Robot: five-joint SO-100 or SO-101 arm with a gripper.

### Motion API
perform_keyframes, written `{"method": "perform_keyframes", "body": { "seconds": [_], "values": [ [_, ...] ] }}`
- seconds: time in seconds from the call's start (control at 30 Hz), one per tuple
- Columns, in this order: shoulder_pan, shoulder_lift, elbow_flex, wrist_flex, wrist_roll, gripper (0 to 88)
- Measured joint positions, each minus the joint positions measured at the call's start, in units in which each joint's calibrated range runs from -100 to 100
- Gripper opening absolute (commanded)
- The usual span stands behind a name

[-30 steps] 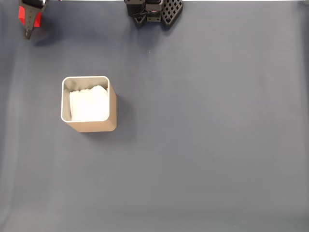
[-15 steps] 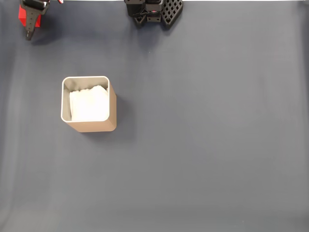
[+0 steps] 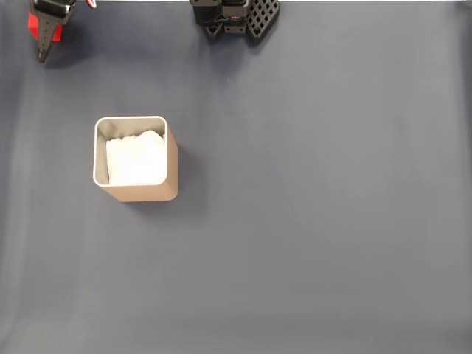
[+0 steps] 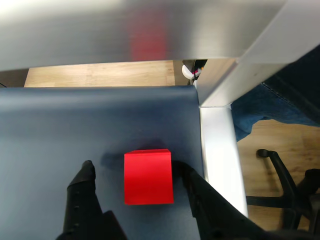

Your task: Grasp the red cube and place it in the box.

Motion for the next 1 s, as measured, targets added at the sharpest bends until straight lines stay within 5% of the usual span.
{"method": "perform_keyframes", "body": {
  "seconds": [1.0],
  "values": [
    [0.00,1.52,0.18,-1.46,2.64,23.8]
  ]
}}
